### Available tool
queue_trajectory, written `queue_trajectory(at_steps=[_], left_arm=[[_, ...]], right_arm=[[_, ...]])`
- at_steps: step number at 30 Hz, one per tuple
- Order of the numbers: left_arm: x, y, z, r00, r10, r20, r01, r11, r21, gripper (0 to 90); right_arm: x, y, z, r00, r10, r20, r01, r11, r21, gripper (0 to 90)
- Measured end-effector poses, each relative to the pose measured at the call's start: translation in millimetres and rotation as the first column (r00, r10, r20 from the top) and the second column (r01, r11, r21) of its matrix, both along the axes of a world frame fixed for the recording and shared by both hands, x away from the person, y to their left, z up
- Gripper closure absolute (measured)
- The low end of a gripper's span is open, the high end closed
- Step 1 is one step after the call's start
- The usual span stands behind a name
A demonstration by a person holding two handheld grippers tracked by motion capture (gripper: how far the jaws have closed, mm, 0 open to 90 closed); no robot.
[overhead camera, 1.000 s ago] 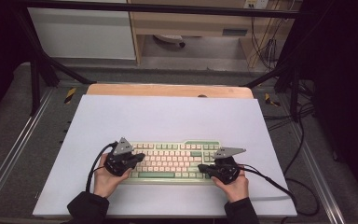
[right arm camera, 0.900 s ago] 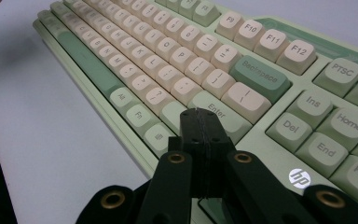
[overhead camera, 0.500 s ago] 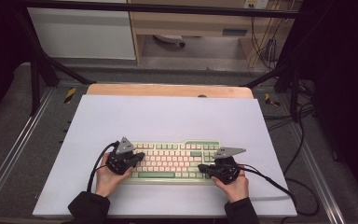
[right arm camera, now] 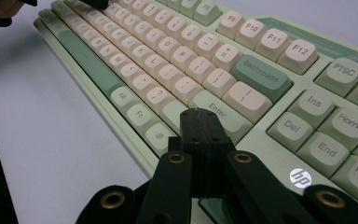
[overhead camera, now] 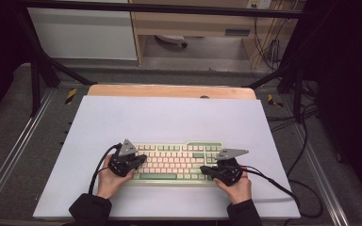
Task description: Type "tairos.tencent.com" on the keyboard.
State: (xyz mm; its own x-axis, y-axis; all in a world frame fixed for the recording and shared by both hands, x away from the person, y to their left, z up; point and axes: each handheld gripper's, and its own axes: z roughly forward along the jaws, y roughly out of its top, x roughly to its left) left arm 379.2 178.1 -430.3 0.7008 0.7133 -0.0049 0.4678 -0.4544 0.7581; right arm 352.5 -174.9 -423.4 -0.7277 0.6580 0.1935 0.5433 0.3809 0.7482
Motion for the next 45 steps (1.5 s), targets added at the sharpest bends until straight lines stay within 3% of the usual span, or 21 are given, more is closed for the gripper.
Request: queue_trajectory(at_steps=[12, 25, 45], left_arm=[[-8.4, 4.7, 8.1, 0.9998, -0.009, 0.018, 0.009, 0.9996, -0.028, 89.8], [-18.0, 13.5, 10.2, 0.9997, -0.019, 0.013, 0.020, 0.9989, -0.042, 89.8], [-27.3, 36.5, 11.9, 1.0000, 0.001, 0.010, 0.000, 0.9975, -0.071, 89.8]], right_arm=[[-0.5, -0.1, 0.6, 1.0000, 0.001, 0.002, -0.001, 1.0000, 0.000, 90.0], [-1.6, 0.6, 3.6, 1.0000, 0.003, 0.005, -0.003, 0.9999, 0.016, 90.0], [-2.1, 33.3, 7.7, 0.9980, 0.063, 0.008, -0.063, 0.9979, 0.017, 90.0]])
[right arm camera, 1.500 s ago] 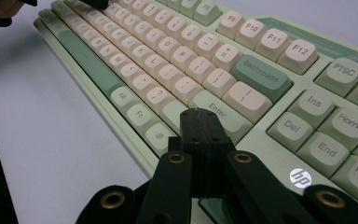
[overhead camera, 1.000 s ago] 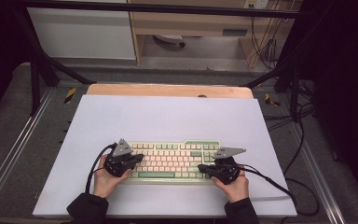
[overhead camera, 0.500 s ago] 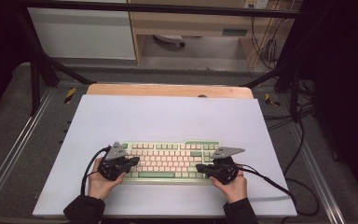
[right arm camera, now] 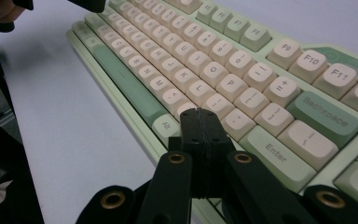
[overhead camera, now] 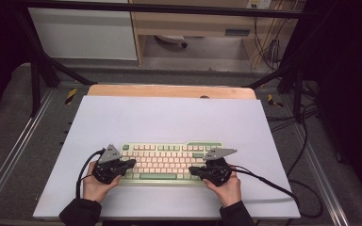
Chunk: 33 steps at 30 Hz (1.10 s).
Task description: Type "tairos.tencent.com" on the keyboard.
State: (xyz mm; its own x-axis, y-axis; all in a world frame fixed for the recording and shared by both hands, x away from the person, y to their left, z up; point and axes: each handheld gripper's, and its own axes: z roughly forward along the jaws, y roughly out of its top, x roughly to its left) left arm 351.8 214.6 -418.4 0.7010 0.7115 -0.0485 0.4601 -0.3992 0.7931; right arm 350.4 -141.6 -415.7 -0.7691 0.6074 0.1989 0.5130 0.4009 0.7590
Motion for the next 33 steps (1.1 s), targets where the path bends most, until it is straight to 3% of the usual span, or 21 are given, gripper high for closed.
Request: queue_trajectory(at_steps=[17, 26, 33], left_arm=[[0.0, 0.5, -1.1, 1.0000, -0.005, -0.006, 0.005, 1.0000, -0.002, 89.7], [0.3, 0.2, -2.1, 0.9999, -0.005, -0.009, 0.005, 1.0000, -0.002, 89.7], [0.8, 0.6, -2.7, 0.9999, -0.003, -0.010, 0.003, 1.0000, 0.000, 89.7]], right_arm=[[6.6, 44.6, 3.5, 0.9981, 0.062, 0.005, -0.062, 0.9980, 0.012, 90.0], [14.8, 67.3, -4.1, 0.9975, 0.071, -0.009, -0.070, 0.9972, 0.027, 90.0], [18.8, 80.2, -9.0, 0.9973, 0.073, -0.006, -0.073, 0.9973, 0.007, 90.0]])
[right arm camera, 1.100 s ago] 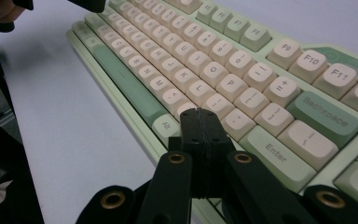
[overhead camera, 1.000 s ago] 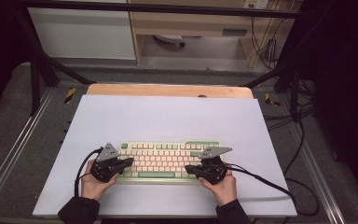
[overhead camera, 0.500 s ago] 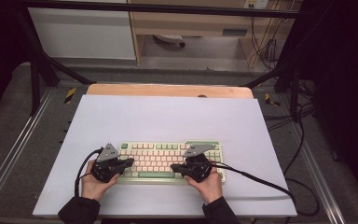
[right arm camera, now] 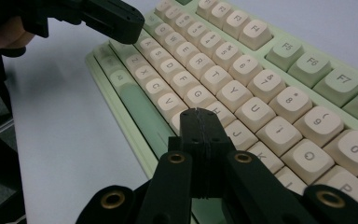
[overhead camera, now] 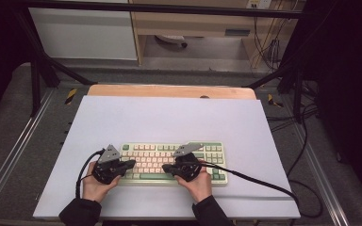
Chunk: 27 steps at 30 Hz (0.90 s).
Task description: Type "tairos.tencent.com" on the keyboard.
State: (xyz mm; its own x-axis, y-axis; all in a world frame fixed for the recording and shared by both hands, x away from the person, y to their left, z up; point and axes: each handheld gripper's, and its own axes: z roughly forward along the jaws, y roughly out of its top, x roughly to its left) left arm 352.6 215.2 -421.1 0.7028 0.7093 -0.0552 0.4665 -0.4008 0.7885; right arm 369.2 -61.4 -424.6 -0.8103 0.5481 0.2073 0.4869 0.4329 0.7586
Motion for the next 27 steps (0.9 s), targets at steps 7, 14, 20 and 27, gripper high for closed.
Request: queue_trajectory(at_steps=[7, 14, 20, 27], left_arm=[[0.0, -0.2, -0.2, 1.0000, 0.000, 0.000, 0.000, 1.0000, 0.002, 89.7], [0.1, -0.4, -0.6, 1.0000, -0.001, -0.001, 0.001, 1.0000, 0.002, 89.7], [-0.1, -1.6, -0.9, 1.0000, -0.006, -0.001, 0.006, 1.0000, 0.005, 89.7], [-0.8, -1.5, 0.1, 1.0000, -0.008, 0.001, 0.008, 1.0000, 0.002, 89.6]], right_arm=[[1.6, 3.5, -6.8, 1.0000, 0.000, -0.006, 0.000, 0.9998, -0.019, 90.0], [2.0, 4.3, -8.5, 1.0000, -0.002, -0.008, 0.002, 0.9997, -0.023, 90.0], [1.7, 3.6, -7.8, 1.0000, 0.001, -0.001, -0.001, 0.9997, -0.026, 90.0], [-0.1, -4.5, 6.2, 0.9997, 0.003, 0.024, -0.003, 0.9999, -0.015, 90.0]])
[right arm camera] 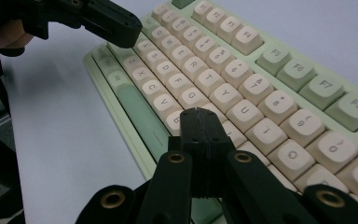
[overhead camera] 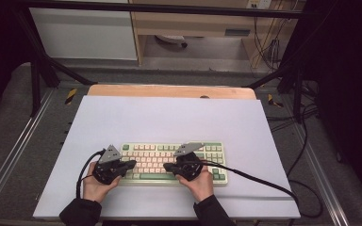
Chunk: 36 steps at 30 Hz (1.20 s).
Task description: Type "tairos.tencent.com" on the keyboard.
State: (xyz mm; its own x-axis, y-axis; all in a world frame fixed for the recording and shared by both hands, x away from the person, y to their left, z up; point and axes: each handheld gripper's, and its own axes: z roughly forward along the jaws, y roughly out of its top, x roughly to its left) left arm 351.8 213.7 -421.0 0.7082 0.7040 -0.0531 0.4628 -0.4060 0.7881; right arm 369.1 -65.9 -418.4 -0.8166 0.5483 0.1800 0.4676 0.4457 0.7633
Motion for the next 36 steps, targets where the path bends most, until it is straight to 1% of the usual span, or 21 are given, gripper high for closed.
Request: queue_trajectory(at_steps=[3, 8, 14, 15, 18, 22, 23, 29, 36], left_arm=[[-0.4, -0.3, 0.6, 1.0000, -0.002, 0.001, 0.002, 1.0000, -0.002, 89.6], [-0.9, -1.4, 1.5, 1.0000, -0.004, 0.001, 0.004, 1.0000, -0.005, 89.6], [-1.9, -5.2, 4.3, 1.0000, -0.010, 0.002, 0.010, 0.9999, -0.004, 89.5], [-2.1, -6.1, 4.7, 0.9999, -0.012, 0.002, 0.012, 0.9999, -0.004, 89.5], [-2.0, -9.6, 6.1, 0.9999, -0.012, 0.002, 0.012, 0.9999, 0.001, 89.5], [-0.5, -14.9, 8.1, 0.9999, -0.016, 0.002, 0.016, 0.9999, 0.004, 89.5], [0.0, -16.1, 8.6, 0.9999, -0.015, 0.004, 0.015, 0.9999, 0.006, 89.6], [3.9, -24.0, 11.1, 0.9998, -0.021, 0.006, 0.021, 0.9997, 0.013, 89.6], [11.7, -37.0, 12.8, 0.9996, -0.028, 0.002, 0.028, 0.9993, 0.024, 89.7]], right_arm=[[-0.8, -5.1, 5.8, 1.0000, -0.004, 0.005, 0.004, 1.0000, -0.001, 90.0], [-1.6, -18.5, 9.7, 0.9998, -0.016, 0.013, 0.016, 0.9999, -0.001, 90.0], [-3.7, -43.1, 9.6, 0.9986, -0.053, 0.010, 0.053, 0.9986, 0.000, 90.0], [-3.7, -46.1, 9.3, 0.9984, -0.055, 0.014, 0.055, 0.9985, 0.002, 90.0], [-4.9, -56.2, 9.0, 0.9974, -0.071, 0.008, 0.071, 0.9974, 0.007, 90.0], [-5.9, -66.8, 7.8, 0.9966, -0.081, 0.015, 0.081, 0.9967, 0.000, 90.0], [-6.6, -69.2, 7.7, 0.9965, -0.083, 0.011, 0.083, 0.9966, -0.002, 90.0], [-9.4, -81.2, 5.0, 0.9949, -0.101, 0.008, 0.101, 0.9949, 0.004, 90.0], [-11.9, -87.3, 2.0, 0.9943, -0.106, 0.006, 0.106, 0.9943, 0.003, 90.0]])
